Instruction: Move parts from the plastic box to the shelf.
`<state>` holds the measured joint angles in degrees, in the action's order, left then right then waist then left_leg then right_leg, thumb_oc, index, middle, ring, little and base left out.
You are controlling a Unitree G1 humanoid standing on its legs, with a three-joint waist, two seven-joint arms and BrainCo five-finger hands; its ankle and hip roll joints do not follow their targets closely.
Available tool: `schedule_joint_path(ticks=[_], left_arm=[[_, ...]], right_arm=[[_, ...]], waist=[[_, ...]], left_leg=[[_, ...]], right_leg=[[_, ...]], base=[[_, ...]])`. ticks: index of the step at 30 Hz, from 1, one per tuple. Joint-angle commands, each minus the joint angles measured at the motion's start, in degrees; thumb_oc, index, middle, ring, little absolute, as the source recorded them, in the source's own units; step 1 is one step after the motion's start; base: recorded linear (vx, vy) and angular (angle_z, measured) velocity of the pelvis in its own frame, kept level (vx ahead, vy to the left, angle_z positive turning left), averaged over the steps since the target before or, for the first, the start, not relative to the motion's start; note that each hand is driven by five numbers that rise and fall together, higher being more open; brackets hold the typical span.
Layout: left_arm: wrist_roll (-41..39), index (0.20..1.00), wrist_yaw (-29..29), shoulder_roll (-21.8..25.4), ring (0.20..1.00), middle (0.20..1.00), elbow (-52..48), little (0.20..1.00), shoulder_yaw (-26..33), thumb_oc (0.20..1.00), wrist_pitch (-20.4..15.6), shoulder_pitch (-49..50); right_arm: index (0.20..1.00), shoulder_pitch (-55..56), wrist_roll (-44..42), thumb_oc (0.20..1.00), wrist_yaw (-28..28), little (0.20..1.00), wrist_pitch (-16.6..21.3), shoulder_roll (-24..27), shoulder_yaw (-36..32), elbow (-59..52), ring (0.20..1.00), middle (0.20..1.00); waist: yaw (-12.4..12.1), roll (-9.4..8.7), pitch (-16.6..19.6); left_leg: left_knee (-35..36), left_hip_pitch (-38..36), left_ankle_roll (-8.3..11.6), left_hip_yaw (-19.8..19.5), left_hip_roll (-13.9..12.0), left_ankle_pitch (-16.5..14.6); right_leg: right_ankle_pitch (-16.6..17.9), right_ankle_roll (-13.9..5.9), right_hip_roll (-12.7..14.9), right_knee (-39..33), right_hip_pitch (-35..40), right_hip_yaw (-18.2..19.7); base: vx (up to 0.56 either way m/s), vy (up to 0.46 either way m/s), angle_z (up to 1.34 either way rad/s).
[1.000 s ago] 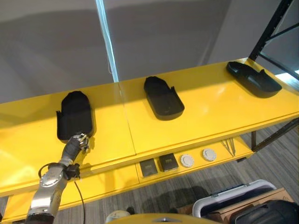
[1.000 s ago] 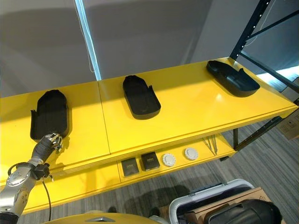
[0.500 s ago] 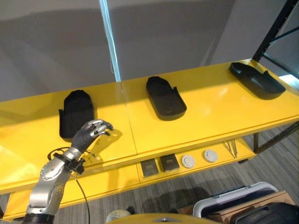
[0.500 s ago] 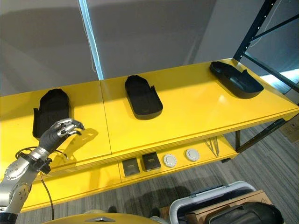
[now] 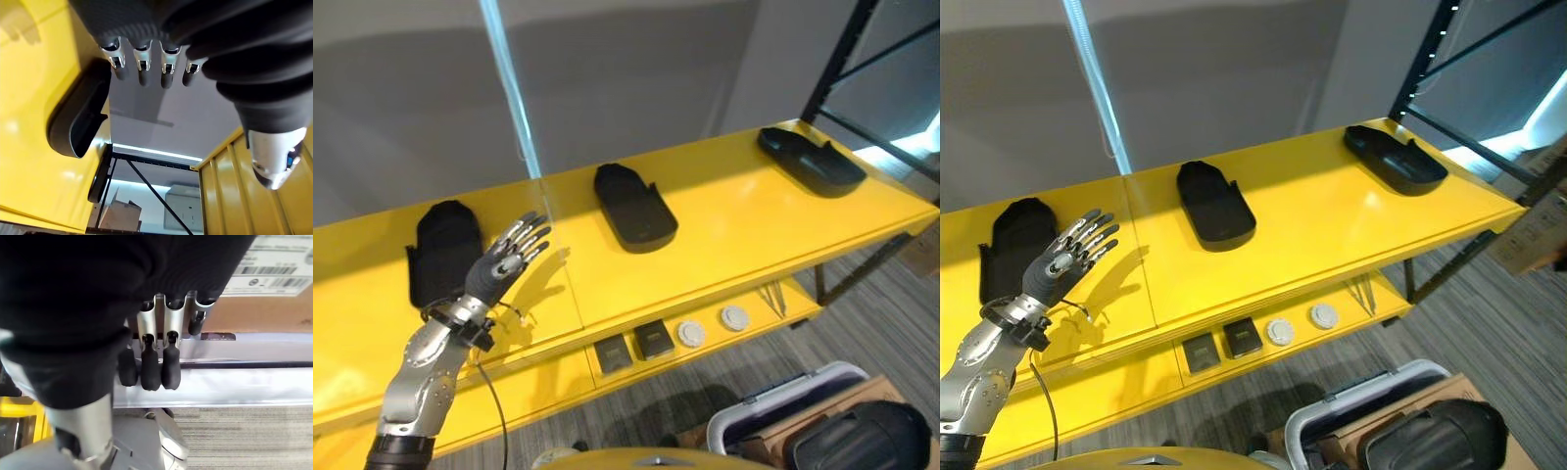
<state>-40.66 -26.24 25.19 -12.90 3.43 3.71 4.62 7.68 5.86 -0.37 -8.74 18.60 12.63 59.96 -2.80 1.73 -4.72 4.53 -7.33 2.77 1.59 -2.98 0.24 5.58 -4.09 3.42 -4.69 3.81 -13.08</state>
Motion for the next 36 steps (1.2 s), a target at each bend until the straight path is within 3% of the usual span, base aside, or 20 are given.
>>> schedule_joint_path(ticks=[1, 3, 8, 15, 19, 22, 25, 27, 32, 36], left_arm=[[-2.4, 1.0, 1.5, -0.6, 1.0, 1.0, -2.8, 1.0, -1.1, 1.0, -4.6, -4.6], [-2.4, 1.0, 3.7, -0.9, 1.0, 1.0, -2.6, 1.0, -1.5, 1.0, -5.0, -5.6], [-1.1, 1.0, 7.1, -0.9, 1.0, 1.0, -2.9, 1.0, 0.2, 1.0, -4.4, -5.4], [-1.9, 1.0, 8.4, 1.0, 1.0, 1.0, -0.7, 1.0, 0.9, 1.0, -5.9, -7.8], [-2.7, 1.0, 7.2, 1.4, 1.0, 1.0, -0.1, 1.0, 1.4, 1.0, -6.1, -8.3], [-2.6, 1.0, 5.6, 1.4, 1.0, 1.0, -0.2, 1.0, 1.3, 1.0, -5.4, -7.5], [-2.0, 1.0, 4.7, 0.6, 1.0, 1.0, -1.1, 1.0, 3.1, 1.0, -5.5, -4.6], [-2.4, 1.0, 4.3, 0.5, 1.0, 1.0, -1.3, 1.0, 3.8, 1.0, -5.3, -3.6], [-3.2, 1.0, 5.9, 1.4, 1.0, 1.0, -1.6, 1.0, 2.8, 1.0, -5.6, -3.0], [-4.3, 1.0, 7.8, 2.0, 1.0, 1.0, -3.1, 1.0, 3.7, 1.0, -5.1, -1.3]], right_arm=[[1.0, -2.2, -1.8, 1.0, -2.6, 1.0, -0.1, 1.4, -0.9, 2.6, 1.0, 1.0], [1.0, -1.6, -1.3, 1.0, -3.1, 1.0, 0.3, 1.9, -0.9, 3.2, 1.0, 1.0], [1.0, -2.3, -4.9, 1.0, -4.7, 1.0, 3.5, 5.1, -2.1, 3.4, 1.0, 1.0], [1.0, -1.5, -9.5, 1.0, -5.7, 1.0, 3.6, 7.1, -7.0, -7.6, 1.0, 1.0], [1.0, -0.4, -10.6, 1.0, -8.3, 1.0, 6.3, 7.3, -10.2, -14.7, 1.0, 1.0], [1.0, 0.3, -12.2, 1.0, -9.5, 1.0, 6.8, 6.9, -13.4, -21.1, 1.0, 1.0], [1.0, 1.6, -10.9, 1.0, -9.2, 1.0, 6.8, 6.1, -15.3, -29.0, 1.0, 1.0], [1.0, 2.2, -11.2, 1.0, -9.8, 1.0, 8.2, 5.8, -15.9, -32.3, 1.0, 1.0], [1.0, 0.0, -16.0, 1.0, -17.9, 1.0, 14.4, 4.6, -17.8, -41.6, 1.0, 1.0], [1.0, -2.7, -13.6, 1.0, -19.8, 1.0, 16.8, 3.9, -20.3, -55.0, 1.0, 1.0]], waist=[[0.7, -1.54, 0.2], [1.2, -1.74, -0.1], [-0.6, -2.47, -1.5], [2.4, -2.05, -2.8], [3.8, -1.88, -3.7], [3.6, -1.96, -4.5], [2.3, -1.88, -5.4], [2.2, -1.39, -5.3], [0.9, -0.39, -4.2], [-0.5, -0.39, -2.2]], left_leg=[[-2.2, 3.1, 2.39, 4.2, -3.5, 2.8], [-4.9, 3.8, 2.1, 1.5, -2.5, 1.2], [-16.8, 8.8, -0.04, -13.1, 4.2, -0.6], [-15.9, 6.5, -1.75, -13.1, 6.5, -4.8], [-15.2, 4.8, -3.22, -12.1, 8.9, -8.3], [-16.0, 4.1, -3.97, -9.2, 10.1, -9.5], [-15.6, 3.2, -4.73, -3.8, 10.1, -9.2], [-14.8, 3.3, -5.33, -1.7, 9.9, -8.2], [-11.7, 4.1, -6.56, 1.3, 8.7, -5.7], [-9.5, 4.7, -5.83, 4.9, 7.7, -4.9]], right_leg=[[-2.5, -3.31, 1.6, 2.2, 1.7, 4.1], [-2.1, -3.1, 1.0, 1.7, 1.4, 6.9], [-0.7, -2.99, 0.7, 2.4, -0.7, 16.7], [1.7, -5.37, 2.4, 4.6, -4.2, 22.3], [4.5, -7.38, 4.3, 5.8, -6.7, 24.5], [6.3, -8.53, 6.2, 6.1, -8.6, 19.9], [7.1, -8.97, 8.8, 9.9, -9.8, 11.0], [6.7, -8.64, 9.2, 13.3, -10.2, 9.0], [5.9, -7.91, 11.4, 19.0, -9.3, 5.7], [3.8, -8.37, 13.0, 12.6, -5.0, 1.5]], base=[[0.0, -0.043, -0.25], [0.0, -0.01, -0.34], [-0.02, 0.086, -1.27], [-0.1, 0.201, -0.97], [-0.11, 0.232, -0.56], [-0.09, 0.156, -0.56], [-0.1, 0.119, -0.74], [-0.13, 0.089, -1.11], [-0.09, -0.008, -0.73], [-0.04, -0.137, -0.79]])
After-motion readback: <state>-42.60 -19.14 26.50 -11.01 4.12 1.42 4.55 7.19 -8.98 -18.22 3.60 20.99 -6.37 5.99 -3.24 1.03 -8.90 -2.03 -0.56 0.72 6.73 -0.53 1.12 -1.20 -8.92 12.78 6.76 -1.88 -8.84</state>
